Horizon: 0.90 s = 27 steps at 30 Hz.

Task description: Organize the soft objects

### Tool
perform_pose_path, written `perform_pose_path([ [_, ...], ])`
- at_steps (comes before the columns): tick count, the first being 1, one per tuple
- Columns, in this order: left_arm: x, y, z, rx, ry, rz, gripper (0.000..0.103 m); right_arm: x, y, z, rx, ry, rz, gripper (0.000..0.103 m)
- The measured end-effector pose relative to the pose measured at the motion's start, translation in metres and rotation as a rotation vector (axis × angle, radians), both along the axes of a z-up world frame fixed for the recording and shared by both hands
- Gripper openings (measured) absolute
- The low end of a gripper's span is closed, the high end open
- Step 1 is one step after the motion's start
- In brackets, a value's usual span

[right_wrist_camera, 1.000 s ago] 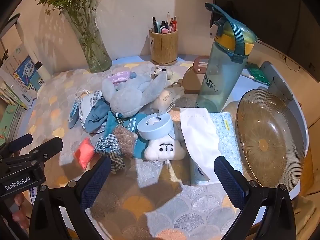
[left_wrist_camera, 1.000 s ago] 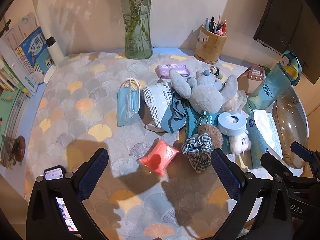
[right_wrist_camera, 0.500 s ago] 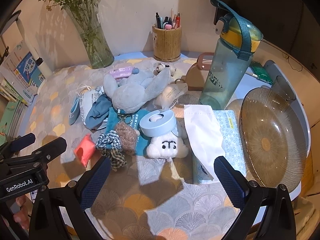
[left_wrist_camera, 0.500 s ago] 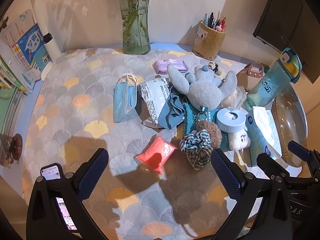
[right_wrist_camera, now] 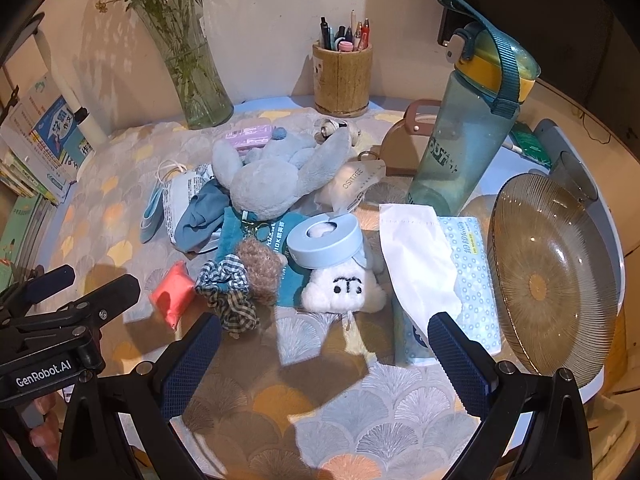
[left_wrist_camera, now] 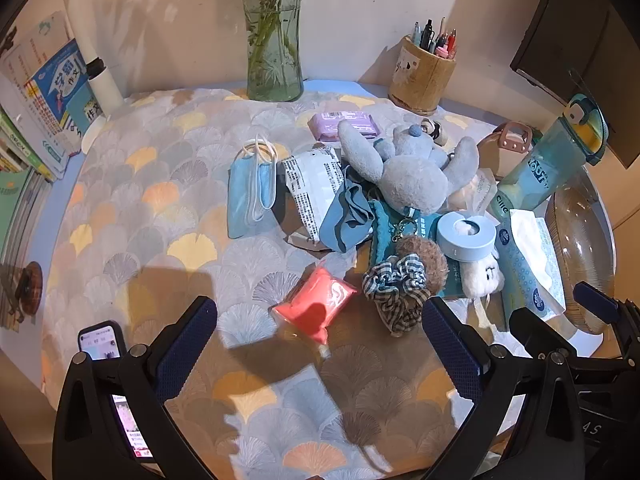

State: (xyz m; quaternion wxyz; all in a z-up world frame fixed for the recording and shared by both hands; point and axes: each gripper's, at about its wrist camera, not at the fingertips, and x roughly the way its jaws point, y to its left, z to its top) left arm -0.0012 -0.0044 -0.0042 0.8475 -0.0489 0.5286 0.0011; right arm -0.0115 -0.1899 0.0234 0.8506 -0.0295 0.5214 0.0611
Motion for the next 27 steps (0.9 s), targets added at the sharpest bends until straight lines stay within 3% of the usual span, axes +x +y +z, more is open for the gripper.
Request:
perform_pose_path([
  [27, -0.0023, -0.0005, -0.0055, -0.002, 0.016, 0.000, 0.102, -0.0023, -0.0004, -0.0063, -0.003, 0.017, -0.003, 0.103],
])
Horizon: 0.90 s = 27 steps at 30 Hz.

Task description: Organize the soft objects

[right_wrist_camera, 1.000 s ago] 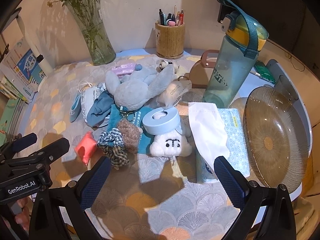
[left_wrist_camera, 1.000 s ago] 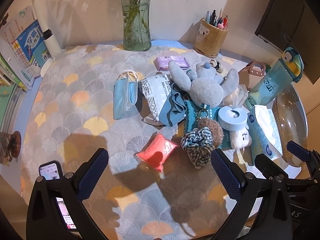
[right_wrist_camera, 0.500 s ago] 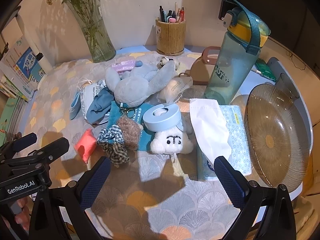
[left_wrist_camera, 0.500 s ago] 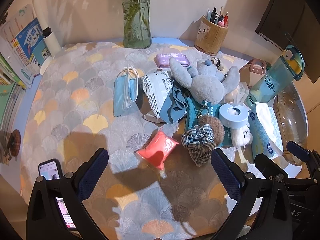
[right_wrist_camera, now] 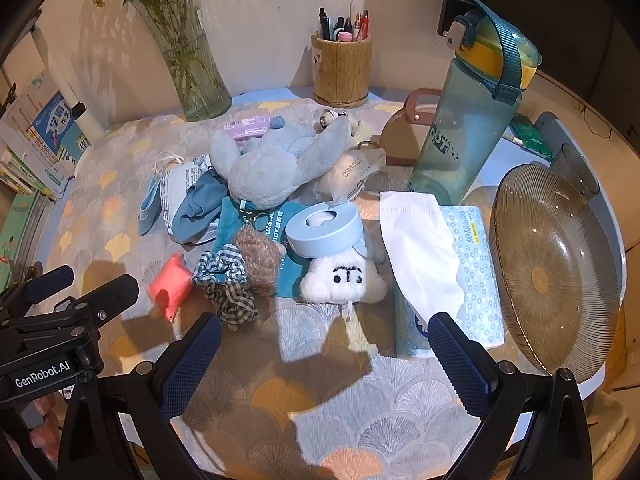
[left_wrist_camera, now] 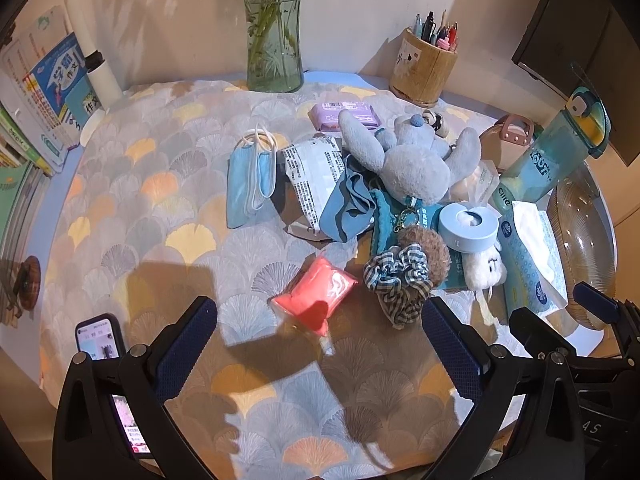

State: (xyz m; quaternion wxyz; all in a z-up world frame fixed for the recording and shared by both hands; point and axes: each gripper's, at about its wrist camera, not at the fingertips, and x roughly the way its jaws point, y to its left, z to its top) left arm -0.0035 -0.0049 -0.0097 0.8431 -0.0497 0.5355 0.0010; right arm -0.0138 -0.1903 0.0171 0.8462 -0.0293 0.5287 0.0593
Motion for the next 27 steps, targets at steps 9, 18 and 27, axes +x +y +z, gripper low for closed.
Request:
perform_pose_path([
  [9, -0.003, 0.000, -0.004, -0.001, 0.015, 0.000, 0.102, -0.002, -0.004, -0.009, 0.004, 0.015, -0.014, 0.103],
  [18, 0.005, 0.011, -0.011, -0.049, 0.033, 0.016, 0.102, -0.008, -0.004, -0.016, 0.042, 0.005, 0.001, 0.103],
  [27, 0.035, 0.039, -0.032, -0.101, 0.018, 0.072, 0.101, -0.017, 0.023, -0.034, 0.174, -0.007, 0.183, 0.103],
])
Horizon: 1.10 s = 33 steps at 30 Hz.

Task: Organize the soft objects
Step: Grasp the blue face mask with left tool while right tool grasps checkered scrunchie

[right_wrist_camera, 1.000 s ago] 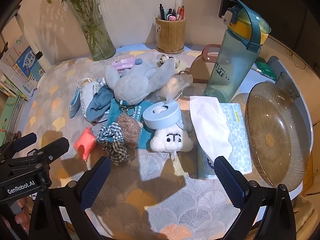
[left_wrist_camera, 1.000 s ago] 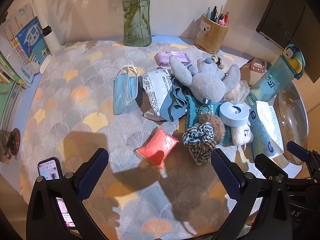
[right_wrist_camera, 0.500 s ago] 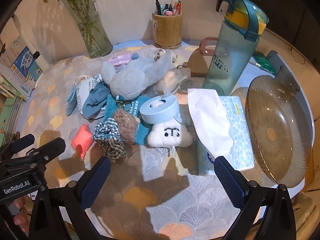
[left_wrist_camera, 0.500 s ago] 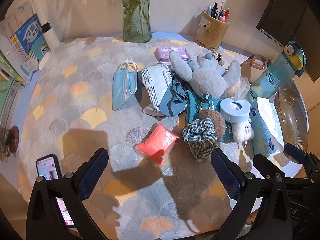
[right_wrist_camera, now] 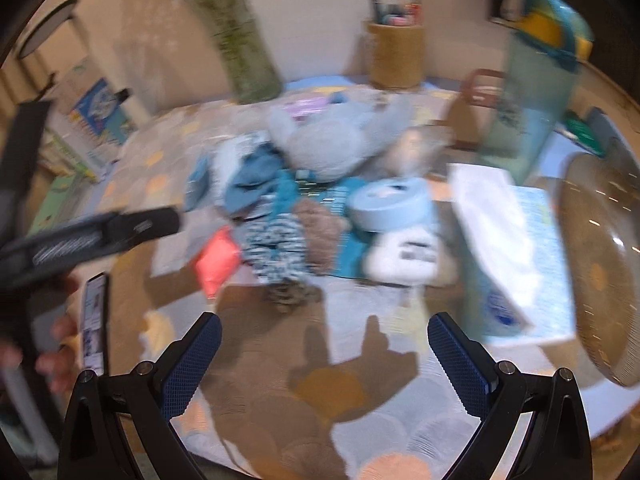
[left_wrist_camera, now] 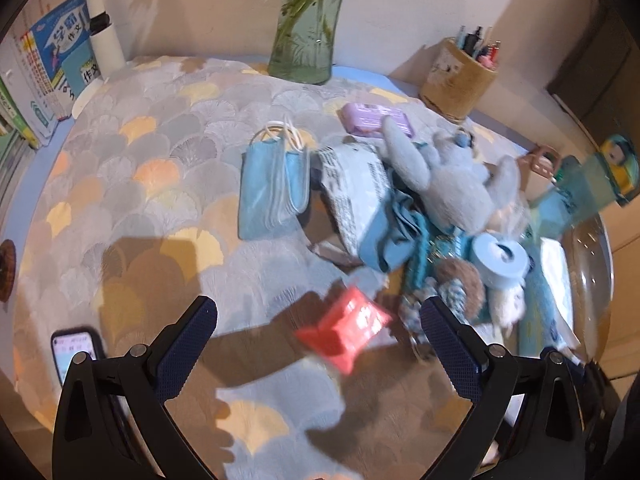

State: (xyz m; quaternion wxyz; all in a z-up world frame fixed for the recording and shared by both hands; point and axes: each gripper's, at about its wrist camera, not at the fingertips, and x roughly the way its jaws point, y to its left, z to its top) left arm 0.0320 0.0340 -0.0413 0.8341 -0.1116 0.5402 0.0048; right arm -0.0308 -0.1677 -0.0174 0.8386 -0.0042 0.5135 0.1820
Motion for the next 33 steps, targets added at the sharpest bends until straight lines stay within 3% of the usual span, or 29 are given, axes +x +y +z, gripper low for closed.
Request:
perform_pose_path([
  [4, 0.023, 0.014, -0.006, -0.056, -0.034, 0.037, 0.101, 0.004, 0.025, -0.014, -0.064, -0.089, 0.090, 0.098],
  [7, 0.040, 0.032, -0.011, -0.064, -0.048, 0.113, 0.095, 0.014, 0.037, -0.026, -0.079, -0.087, 0.127, 0.090],
  [10, 0.047, 0.050, -0.020, -0.040, -0.027, 0.175, 0.081, 0.021, 0.041, -0.033, -0.086, -0.072, 0.130, 0.086],
  [12, 0.050, 0.054, -0.028, -0.014, -0.004, 0.178, 0.064, 0.023, 0.043, -0.036, -0.102, -0.077, 0.135, 0.084],
  [13, 0.052, 0.054, -0.033, -0.012, 0.012, 0.169, 0.060, 0.024, 0.043, -0.037, -0.112, -0.080, 0.139, 0.083],
  [16, 0.058, 0.050, -0.045, -0.068, 0.053, 0.132, 0.053, 0.025, 0.048, -0.042, -0.159, -0.105, 0.157, 0.070],
  [19, 0.062, 0.041, -0.051, -0.055, 0.057, 0.105, 0.041, 0.027, 0.053, -0.049, -0.229, -0.133, 0.162, 0.054],
  [24, 0.067, 0.045, -0.058, -0.073, 0.055, 0.144, 0.021, 0.028, 0.042, -0.047, -0.269, -0.163, 0.143, 0.013],
  [27, 0.061, 0.049, -0.057, -0.095, 0.035, 0.188, 0.017, 0.027, 0.030, -0.041, -0.217, -0.158, 0.131, 0.005],
  [33, 0.042, 0.054, -0.042, -0.115, -0.032, 0.264, 0.013, 0.018, 0.024, -0.016, -0.151, -0.203, 0.150, 0.005],
])
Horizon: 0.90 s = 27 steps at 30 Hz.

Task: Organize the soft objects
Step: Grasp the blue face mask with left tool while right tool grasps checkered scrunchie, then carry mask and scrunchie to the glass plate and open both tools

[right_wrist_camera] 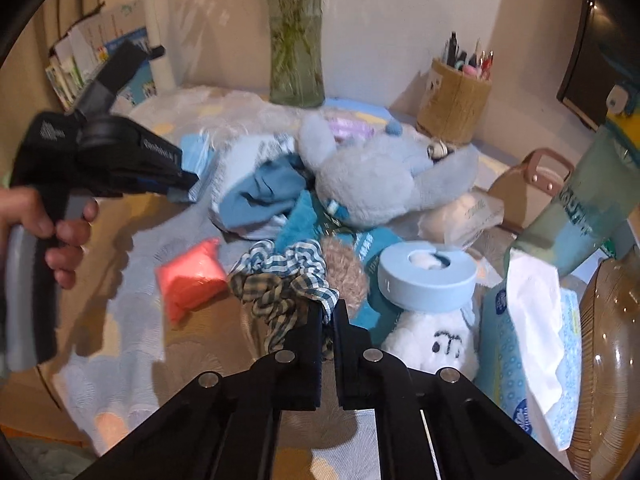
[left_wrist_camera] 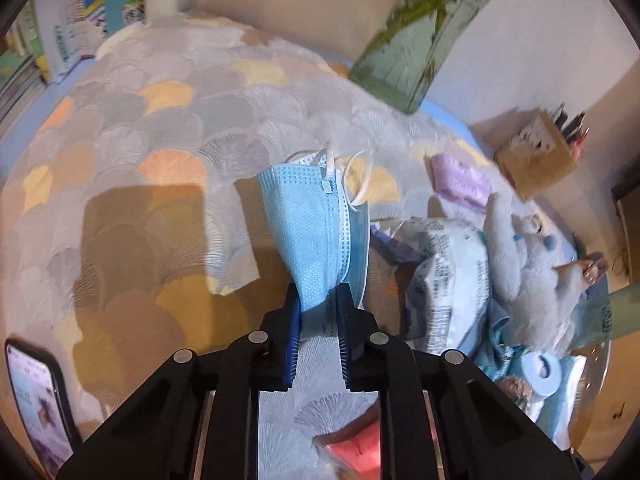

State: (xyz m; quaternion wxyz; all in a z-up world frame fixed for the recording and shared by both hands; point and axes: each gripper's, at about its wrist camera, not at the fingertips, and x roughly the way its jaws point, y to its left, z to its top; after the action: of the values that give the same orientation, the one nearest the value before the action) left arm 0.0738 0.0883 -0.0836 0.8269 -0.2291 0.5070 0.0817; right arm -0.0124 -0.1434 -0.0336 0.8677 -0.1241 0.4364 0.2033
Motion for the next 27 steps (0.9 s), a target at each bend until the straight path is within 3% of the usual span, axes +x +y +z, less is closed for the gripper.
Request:
perform_pose_path([
  [9, -0.023, -0.014, 0.060, -0.016, -0.158, 0.014, 0.013, -0.011, -0.024, 0.062, 0.130, -0.125, -0.010, 0.004],
  [13, -0.034, -0.041, 0.098, 0.034, -0.254, -0.029, 0.013, -0.019, -0.046, 0.092, 0.189, -0.193, -0.039, 0.004],
  [20, -0.047, -0.118, 0.172, 0.067, -0.461, -0.205, 0.013, -0.033, -0.115, 0.139, 0.274, -0.316, -0.156, 0.004],
  [27, -0.050, -0.220, 0.196, 0.042, -0.522, -0.474, 0.014, -0.047, -0.201, 0.161, 0.273, -0.406, -0.359, 0.004],
])
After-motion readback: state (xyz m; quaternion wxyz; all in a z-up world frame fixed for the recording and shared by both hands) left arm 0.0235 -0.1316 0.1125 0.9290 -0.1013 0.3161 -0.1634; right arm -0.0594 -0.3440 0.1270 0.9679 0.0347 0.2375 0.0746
